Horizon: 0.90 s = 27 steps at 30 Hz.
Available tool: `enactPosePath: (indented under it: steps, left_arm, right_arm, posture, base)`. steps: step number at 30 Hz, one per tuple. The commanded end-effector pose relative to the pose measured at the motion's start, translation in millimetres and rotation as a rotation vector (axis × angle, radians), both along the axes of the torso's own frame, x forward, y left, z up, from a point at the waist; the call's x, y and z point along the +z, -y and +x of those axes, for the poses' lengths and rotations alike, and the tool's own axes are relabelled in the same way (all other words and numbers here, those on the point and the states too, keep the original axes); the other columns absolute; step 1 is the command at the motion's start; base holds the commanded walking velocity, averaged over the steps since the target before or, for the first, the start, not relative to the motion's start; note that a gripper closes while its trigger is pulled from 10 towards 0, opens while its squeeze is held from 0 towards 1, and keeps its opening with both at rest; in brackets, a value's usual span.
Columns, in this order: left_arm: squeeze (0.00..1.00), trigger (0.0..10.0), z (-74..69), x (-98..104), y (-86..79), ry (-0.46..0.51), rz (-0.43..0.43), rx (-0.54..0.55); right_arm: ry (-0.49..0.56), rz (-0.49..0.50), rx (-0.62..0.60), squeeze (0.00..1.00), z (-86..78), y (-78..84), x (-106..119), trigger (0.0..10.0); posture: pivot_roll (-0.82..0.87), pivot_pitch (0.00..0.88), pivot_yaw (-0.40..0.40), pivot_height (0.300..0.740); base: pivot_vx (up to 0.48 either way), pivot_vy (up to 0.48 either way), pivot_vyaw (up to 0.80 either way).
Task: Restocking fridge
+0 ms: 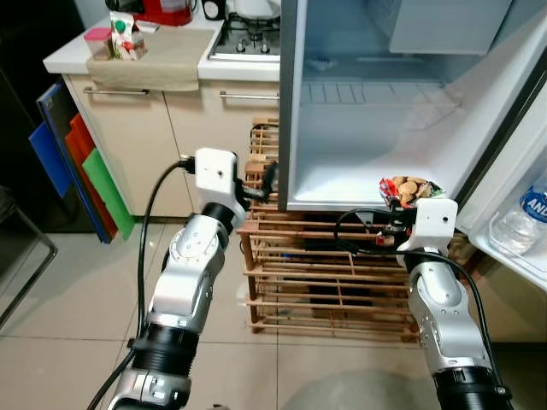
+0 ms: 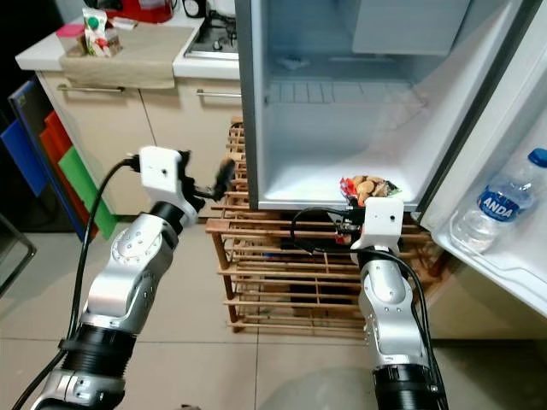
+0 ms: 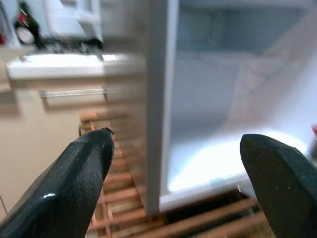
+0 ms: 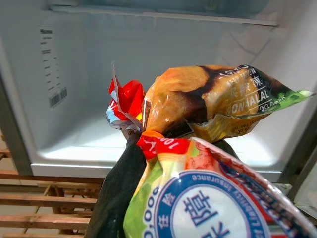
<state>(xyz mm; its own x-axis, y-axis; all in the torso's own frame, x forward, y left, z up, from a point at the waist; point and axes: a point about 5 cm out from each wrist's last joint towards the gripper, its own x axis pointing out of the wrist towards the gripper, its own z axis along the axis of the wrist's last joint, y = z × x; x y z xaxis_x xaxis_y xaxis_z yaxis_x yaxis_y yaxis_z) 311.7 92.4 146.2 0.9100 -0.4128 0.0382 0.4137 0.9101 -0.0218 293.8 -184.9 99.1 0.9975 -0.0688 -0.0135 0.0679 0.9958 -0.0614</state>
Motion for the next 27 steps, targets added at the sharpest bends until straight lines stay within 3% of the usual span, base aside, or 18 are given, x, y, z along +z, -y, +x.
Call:
enactPosePath:
  steps: [1, 3, 7, 15, 19, 27]
  left_arm:
    - [0.0, 10.0, -0.1, -5.3, -5.8, -0.022, 0.032, 0.008]
    - [0.0, 10.0, 0.7, -8.0, -7.9, -0.047, 0.021, 0.038]
    - [0.0, 10.0, -0.5, 7.4, -4.2, 0.043, 0.028, 0.044]
    - [0.0, 10.0, 0.4, 28.0, -4.9, 0.143, 0.017, 0.057]
    - [0.0, 10.0, -3.3, 39.5, -3.5, 0.206, -0.007, 0.042]
    - [0.0, 10.0, -8.1, 59.5, -1.5, 0.304, -0.033, 0.01]
  right_arm:
    - [0.023, -0.004, 0.012, 0.0, 3.7, -1.5, 5.3, 10.0]
    - [0.027, -0.007, 0.013, 0.0, 5.6, -1.3, 6.7, 10.0]
    - [0.067, -0.015, -0.008, 0.0, 17.6, 3.8, 18.9, 10.0]
    - [0.135, -0.065, 0.014, 0.0, 31.4, 9.7, 40.5, 10.0]
    - [0.131, -0.069, -0.005, 0.0, 33.8, 16.6, 39.8, 10.0]
    - [0.129, -0.062, 0.0, 0.0, 34.9, 12.7, 36.5, 10.0]
  posture:
    - [-0.07, 0.0, 0.013, 0.74]
    - [-0.07, 0.0, 0.011, 0.74]
    - [-0.07, 0.0, 0.008, 0.74]
    - [-0.06, 0.0, 0.006, 0.74]
    - [-0.06, 0.0, 0.005, 0.74]
    - [-0.05, 0.0, 0.007, 0.74]
  base:
    - [0.0, 0.0, 0.0]
    - [0.0, 0.0, 0.0]
    - [0.071, 0.0, 0.0]
    - [0.476, 0.0, 0.0]
    - [0.48, 0.0, 0.0]
    - [0.48, 0.0, 0.0]
